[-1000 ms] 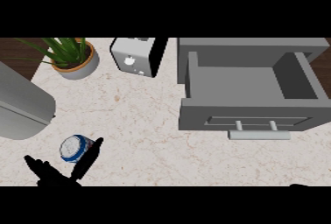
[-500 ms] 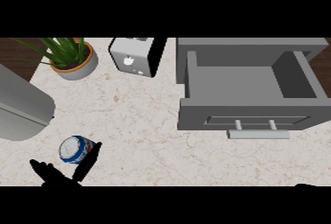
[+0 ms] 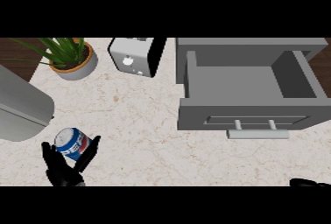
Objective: Pick up the can, place it into the drawer and close the drawer
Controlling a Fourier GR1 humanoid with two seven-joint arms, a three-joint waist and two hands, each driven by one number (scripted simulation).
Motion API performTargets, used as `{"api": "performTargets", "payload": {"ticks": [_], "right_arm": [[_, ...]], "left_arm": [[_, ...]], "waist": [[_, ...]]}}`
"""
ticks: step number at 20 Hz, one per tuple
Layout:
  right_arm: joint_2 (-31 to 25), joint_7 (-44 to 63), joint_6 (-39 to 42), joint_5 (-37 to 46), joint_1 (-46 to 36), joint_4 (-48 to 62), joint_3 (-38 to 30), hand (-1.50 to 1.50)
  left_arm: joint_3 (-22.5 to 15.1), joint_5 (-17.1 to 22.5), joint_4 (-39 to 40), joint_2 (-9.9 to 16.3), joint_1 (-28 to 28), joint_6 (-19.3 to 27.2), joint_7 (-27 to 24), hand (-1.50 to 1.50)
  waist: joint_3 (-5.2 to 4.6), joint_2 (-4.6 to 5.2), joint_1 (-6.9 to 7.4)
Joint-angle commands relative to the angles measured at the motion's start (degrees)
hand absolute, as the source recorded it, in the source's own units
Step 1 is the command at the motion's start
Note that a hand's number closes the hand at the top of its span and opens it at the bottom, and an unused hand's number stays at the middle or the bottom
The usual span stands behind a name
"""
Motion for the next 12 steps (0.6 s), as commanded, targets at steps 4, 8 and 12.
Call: {"api": "performTargets", "payload": {"ticks": [4,8,12], "right_arm": [[0.1,-2.6,3.2,-2.1,2.4,0.9,-2.0,-1.50],[-1.8,-1.5,2.9,-2.8,-0.7,2.7,-4.6,-1.50],[-0.6,-0.5,1.1,-0.1,-1.9,0.9,-1.9,-1.50]], "left_arm": [[3.1,-0.5,8.6,0.8,-5.9,-9.6,-3.2,1.50],[2.5,-1.3,7.1,2.2,-8.6,-9.2,0.6,1.50],[-4.3,-5.6,12.1,2.8,-13.9,-15.7,1.9,1.50]], "waist": [[0.02,0.02,-0.13],[0.03,0.01,-0.02],[-0.07,0.28,-1.14]]}}
